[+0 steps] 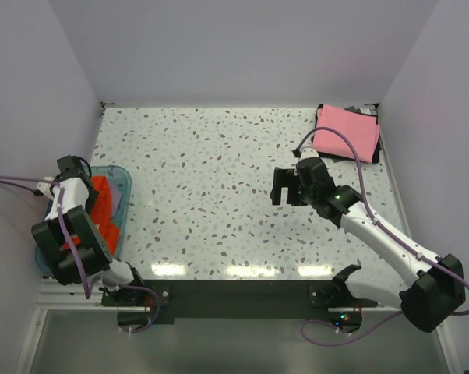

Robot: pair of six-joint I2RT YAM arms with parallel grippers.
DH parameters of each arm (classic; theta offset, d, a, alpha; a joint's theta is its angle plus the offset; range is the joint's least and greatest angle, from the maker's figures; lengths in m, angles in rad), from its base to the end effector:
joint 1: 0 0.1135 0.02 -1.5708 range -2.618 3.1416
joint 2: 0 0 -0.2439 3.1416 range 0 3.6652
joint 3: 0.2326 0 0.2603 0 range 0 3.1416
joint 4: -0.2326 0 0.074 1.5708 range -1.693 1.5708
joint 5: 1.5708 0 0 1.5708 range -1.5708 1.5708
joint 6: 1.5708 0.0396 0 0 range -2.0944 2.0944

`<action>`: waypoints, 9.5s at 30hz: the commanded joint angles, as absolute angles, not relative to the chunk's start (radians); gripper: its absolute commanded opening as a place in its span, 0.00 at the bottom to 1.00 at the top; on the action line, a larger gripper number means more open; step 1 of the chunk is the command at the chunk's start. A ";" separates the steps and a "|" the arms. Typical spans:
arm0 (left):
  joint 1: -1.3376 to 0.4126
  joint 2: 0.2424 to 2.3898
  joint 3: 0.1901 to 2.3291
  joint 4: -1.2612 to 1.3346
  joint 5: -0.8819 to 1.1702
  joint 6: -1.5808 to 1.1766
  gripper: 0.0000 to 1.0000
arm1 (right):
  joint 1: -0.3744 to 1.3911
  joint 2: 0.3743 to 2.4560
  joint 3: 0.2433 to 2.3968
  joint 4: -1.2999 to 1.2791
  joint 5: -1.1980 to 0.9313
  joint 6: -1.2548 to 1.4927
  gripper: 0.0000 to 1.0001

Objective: Fold and stack the t-shirts
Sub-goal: Grab the tshirt from the pile, then move the tshirt to the center of the board, then flatten the tshirt out

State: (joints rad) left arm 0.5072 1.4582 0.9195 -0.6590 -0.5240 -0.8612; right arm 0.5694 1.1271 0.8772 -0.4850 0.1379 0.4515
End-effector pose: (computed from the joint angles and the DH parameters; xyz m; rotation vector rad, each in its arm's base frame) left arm 0.2354 0.1535 0.1766 -1.7610 1.9490 0.6053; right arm 0.2215 0.1353 0.2534 -0.0657 2.3239 0.3642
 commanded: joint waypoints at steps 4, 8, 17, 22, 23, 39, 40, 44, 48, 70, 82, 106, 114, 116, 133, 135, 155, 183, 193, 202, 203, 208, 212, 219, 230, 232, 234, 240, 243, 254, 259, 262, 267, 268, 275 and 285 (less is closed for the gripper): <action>0.515 1.479 0.954 -0.614 -0.456 -0.878 0.61 | 0.569 1.126 0.891 -0.454 0.124 0.443 0.99; 0.515 1.360 0.977 -0.615 -0.417 -0.824 0.28 | 0.569 1.106 0.890 -0.454 0.127 0.440 0.99; 0.473 1.099 1.120 -0.664 -0.273 -0.710 0.00 | 0.569 1.111 0.893 -0.462 0.121 0.437 0.99; 0.262 1.055 1.297 -0.615 -0.215 -0.649 0.00 | 0.569 1.109 0.907 -0.463 0.117 0.436 0.99; 0.217 1.064 1.336 -0.608 -0.216 -0.629 0.00 | 0.569 1.108 0.916 -0.465 0.118 0.436 0.99; -0.774 1.402 2.123 -0.657 -0.599 -0.414 0.00 | 0.569 1.040 0.969 -0.456 0.195 0.434 0.99; -0.826 1.413 2.140 -0.657 -0.607 -0.410 0.00 | 0.571 1.037 0.971 -0.456 0.201 0.436 0.99; -0.879 1.440 2.157 -0.649 -0.601 -0.429 0.00 | 0.569 1.023 0.969 -0.460 0.227 0.442 0.99; -0.877 1.416 2.038 -0.624 -0.643 -0.459 0.00 | 0.569 1.011 0.953 -0.460 0.273 0.445 0.99; -0.359 1.427 1.203 -0.457 -0.176 -0.679 0.76 | 0.557 1.271 0.833 -0.462 0.367 0.529 0.99; -0.469 1.330 0.824 -0.422 -0.302 -0.891 0.56 | 0.557 1.075 0.585 -0.505 0.356 0.730 0.88; -0.466 1.655 0.982 -0.348 -0.356 -0.871 0.44 | 0.542 1.226 0.546 -0.408 0.321 0.792 0.42; -0.443 1.642 0.996 -0.379 -0.376 -0.876 0.17 | 0.520 1.175 0.581 -0.449 0.325 0.761 0.06; -0.434 1.618 1.000 -0.390 -0.377 -0.871 0.11 | 0.493 1.155 0.600 -0.478 0.321 0.744 0.00; -0.276 1.370 1.016 -0.486 -0.328 -0.819 0.11 | 0.232 1.042 0.842 -0.586 0.239 0.586 0.00; -0.206 1.355 1.009 -0.491 -0.296 -0.815 0.09 | 0.218 1.058 0.850 -0.581 0.235 0.580 0.00; -0.078 1.416 1.020 -0.434 -0.118 -0.686 0.71 | 0.095 1.152 0.687 -0.416 -0.066 0.549 0.31; -0.546 1.305 0.715 -0.545 -0.371 -0.904 0.66 | 0.233 1.371 0.773 -0.298 0.094 0.549 0.44; -0.566 1.347 0.700 -0.538 -0.364 -0.925 0.64 | 0.238 1.397 0.755 -0.278 0.092 0.557 0.39; -0.571 1.410 0.669 -0.496 -0.356 -0.943 0.58 | 0.236 1.404 0.739 -0.271 0.086 0.561 0.33; -0.571 1.414 0.667 -0.494 -0.357 -0.943 0.56 | 0.238 1.402 0.738 -0.275 0.086 0.560 0.32; -0.569 1.427 0.681 -0.495 -0.374 -0.942 0.38 | 0.236 1.384 0.724 -0.281 0.078 0.560 0.20; -0.569 1.413 0.710 -0.517 -0.399 -0.939 0.20 | 0.236 1.364 0.701 -0.288 0.068 0.561 0.00; -0.569 1.322 0.776 -0.626 -0.448 -0.928 0.00 | 0.238 1.279 0.710 -0.347 0.066 0.557 0.00; -0.548 1.100 0.946 -0.801 -0.544 -0.890 0.00 | 0.236 1.111 0.820 -0.503 0.093 0.546 0.00; -0.538 1.057 0.994 -0.830 -0.560 -0.865 0.00 | 0.236 1.077 0.871 -0.534 0.109 0.542 0.00; -0.531 1.036 1.080 -0.850 -0.581 -0.830 0.00 | 0.235 1.060 0.916 -0.557 0.133 0.528 0.00; -0.529 0.986 1.307 -0.879 -0.629 -0.776 0.00 | 0.230 1.017 1.100 -0.623 0.147 0.508 0.00; -0.528 0.954 1.397 -0.882 -0.634 -0.767 0.00 | 0.230 0.991 1.199 -0.659 0.166 0.492 0.00; -0.528 0.914 1.782 -0.793 -0.612 -0.644 0.00 | 0.230 0.976 1.594 -0.759 0.193 0.466 0.00; -0.529 0.975 1.864 -0.678 -0.684 -0.563 0.00 | 0.230 1.075 1.724 -0.730 0.195 0.428 0.00; -0.528 1.063 1.862 -0.583 -0.707 -0.509 0.00 | 0.229 1.165 1.753 -0.672 0.187 0.402 0.00; -0.412 1.273 1.849 -0.430 -0.519 -0.524 0.00 | 0.216 1.359 1.770 -0.539 0.062 0.387 0.00; -0.358 1.304 1.824 -0.396 -0.345 -0.546 0.00 | 0.212 1.429 1.769 -0.476 0.034 0.384 0.00; -0.134 1.734 2.130 -0.199 0.008 -0.617 0.00 | 0.173 1.812 1.991 -0.344 -0.095 0.387 0.00; -0.034 1.898 2.385 0.011 0.183 -0.643 0.00 | 0.104 2.001 2.413 -0.336 -0.094 0.433 0.00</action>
State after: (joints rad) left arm -0.0780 2.0693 2.3806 -0.2291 0.1078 -0.6346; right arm 0.1368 2.0876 2.3436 -0.4389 -0.0895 0.4145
